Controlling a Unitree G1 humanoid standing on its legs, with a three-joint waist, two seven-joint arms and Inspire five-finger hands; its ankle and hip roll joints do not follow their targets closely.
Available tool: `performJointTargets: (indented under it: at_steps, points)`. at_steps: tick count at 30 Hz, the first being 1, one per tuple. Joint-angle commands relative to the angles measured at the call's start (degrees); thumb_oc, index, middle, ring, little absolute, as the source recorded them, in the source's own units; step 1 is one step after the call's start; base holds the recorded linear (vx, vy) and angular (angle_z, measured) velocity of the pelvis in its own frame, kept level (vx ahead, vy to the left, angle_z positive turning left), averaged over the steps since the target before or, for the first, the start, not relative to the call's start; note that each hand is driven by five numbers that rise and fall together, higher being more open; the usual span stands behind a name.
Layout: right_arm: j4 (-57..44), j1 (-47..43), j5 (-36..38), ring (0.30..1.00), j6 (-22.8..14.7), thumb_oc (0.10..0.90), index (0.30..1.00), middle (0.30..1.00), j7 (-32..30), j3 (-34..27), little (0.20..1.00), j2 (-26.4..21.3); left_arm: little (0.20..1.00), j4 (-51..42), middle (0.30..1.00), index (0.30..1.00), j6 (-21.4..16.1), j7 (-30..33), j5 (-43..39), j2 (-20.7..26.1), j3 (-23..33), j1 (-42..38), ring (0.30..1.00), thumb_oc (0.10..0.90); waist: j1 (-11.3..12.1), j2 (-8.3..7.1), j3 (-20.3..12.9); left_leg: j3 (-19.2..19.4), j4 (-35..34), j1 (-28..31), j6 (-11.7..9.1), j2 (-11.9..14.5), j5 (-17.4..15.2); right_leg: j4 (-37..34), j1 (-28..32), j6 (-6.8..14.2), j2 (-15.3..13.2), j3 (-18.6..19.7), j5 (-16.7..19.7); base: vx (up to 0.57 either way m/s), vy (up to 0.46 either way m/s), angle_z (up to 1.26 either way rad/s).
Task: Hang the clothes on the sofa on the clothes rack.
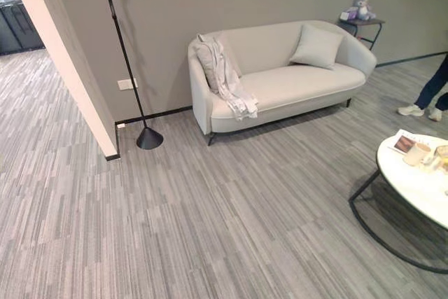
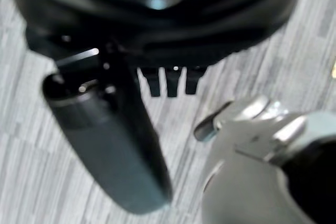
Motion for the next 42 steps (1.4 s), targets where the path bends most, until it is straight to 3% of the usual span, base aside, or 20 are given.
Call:
performJointTargets:
  at_steps: [1,6,22,32,35,38,39,40,41,42]
  points:
    - [3.2,-2.6,-2.0,0.900,-1.0,0.800,0.900,0.900,0.3,1.6,0.900,-0.9,0.900,2.8,0.900,0.900,-2.5,-1.3,3.8,-2.6,-0.7,-4.7,0.900,0.800,-0.5,-1.47,0.3,-1.2,-2.8,0.6,-4.7,3.9,-0.4,-5.7,3.1,6.2,-4.5,-0.9,3.2,0.00,0.000,0.00]
    - [1.2,-3.6,-7.4,0.900,-1.1,0.800,0.900,0.900,1.6,6.1,0.900,-0.3,0.900,3.7,0.900,0.900,-2.2,-1.8,5.5,-2.4,-1.3,-4.5,0.900,0.800,0.1,-1.69,0.0,-1.4,-2.8,0.7,-4.5,3.7,-0.5,-5.7,3.5,6.3,-4.7,-1.0,3.0,0.00,0.000,0.00]
    - [3.5,-3.6,-10.5,0.900,-0.6,0.800,0.900,0.900,1.7,5.6,0.900,-1.8,0.900,2.7,0.900,0.900,-2.6,-2.0,7.8,-3.0,-3.6,-4.7,0.900,0.800,0.2,-1.05,0.0,-2.2,-2.8,1.2,-4.2,3.4,-0.8,-5.7,4.1,6.2,-4.9,-1.8,2.7,0.00,0.000,0.00]
    - [4.6,-3.9,-17.4,0.900,-0.3,0.800,0.900,0.900,1.3,7.4,0.900,-3.7,0.900,2.0,0.900,0.900,-2.8,-2.3,9.7,-3.3,-5.3,-4.5,0.900,0.800,0.4,-0.17,0.4,-2.5,-2.7,1.2,-3.7,3.1,-0.9,-5.7,4.1,6.2,-5.1,-1.8,2.7,0.00,0.011,0.00]
    - [1.9,-3.4,-16.6,0.900,-0.9,0.800,0.900,0.900,2.3,8.5,0.900,-2.4,0.900,3.0,0.900,0.900,-2.2,-2.3,10.6,-2.4,-5.2,-4.6,0.900,0.800,0.0,-0.72,0.7,-2.4,-2.3,0.6,-3.3,2.7,-1.4,-5.6,3.6,6.5,-5.4,-1.1,2.9,0.01,0.058,0.01]
    - [1.7,-3.5,-17.7,0.900,-0.5,0.800,0.900,0.900,2.6,8.3,0.900,-3.0,0.900,2.2,0.900,0.900,-2.3,-2.1,9.6,-1.3,-4.4,-5.8,0.900,0.800,-0.8,-0.84,2.2,-2.0,-0.4,-0.9,-1.6,1.9,-2.5,3.0,-0.9,6.6,-6.4,-0.3,0.7,-0.05,0.168,-0.14]
    - [1.4,-3.3,-18.2,0.900,-0.4,0.800,0.900,0.900,2.9,8.4,0.900,-2.7,0.900,1.7,0.900,0.900,-2.3,-2.1,9.1,-0.8,-4.1,-6.3,0.900,0.800,-1.1,-0.52,3.3,-2.2,0.8,-0.8,0.0,0.9,-3.6,12.8,-5.1,7.8,-7.4,-0.6,0.6,-0.01,0.261,-0.15]
    - [1.4,-3.3,-18.2,0.900,-0.2,0.800,0.900,0.900,3.0,8.3,0.900,-2.7,0.900,1.5,0.900,0.900,-2.4,-2.0,9.2,-0.7,-4.1,-6.4,0.900,0.800,-1.2,-0.48,3.7,-2.2,1.2,-0.2,0.8,0.4,-4.2,17.7,-7.2,8.8,-8.0,-0.4,2.5,-0.04,0.368,-0.07]
    - [0.8,-3.4,-17.6,0.900,-0.3,0.800,0.900,0.900,3.4,8.3,0.900,-2.4,0.900,1.0,0.900,0.900,-2.3,-1.7,8.7,-0.7,-3.9,-6.8,0.900,0.800,-1.8,0.12,6.1,-1.9,1.4,1.1,2.3,0.0,-4.5,29.4,-12.8,10.2,-9.5,-0.1,9.1,-0.03,0.263,0.07]
    - [0.7,-3.6,-17.1,0.900,-0.3,0.800,0.900,0.900,3.3,8.1,0.900,-2.3,0.900,1.0,0.900,0.900,-2.3,-1.7,8.7,-0.6,-4.0,-7.0,0.900,0.800,-1.8,0.52,6.7,-1.6,1.3,1.5,2.7,0.2,-4.7,33.2,-14.5,10.3,-9.7,-0.3,9.8,-0.01,0.242,0.08]
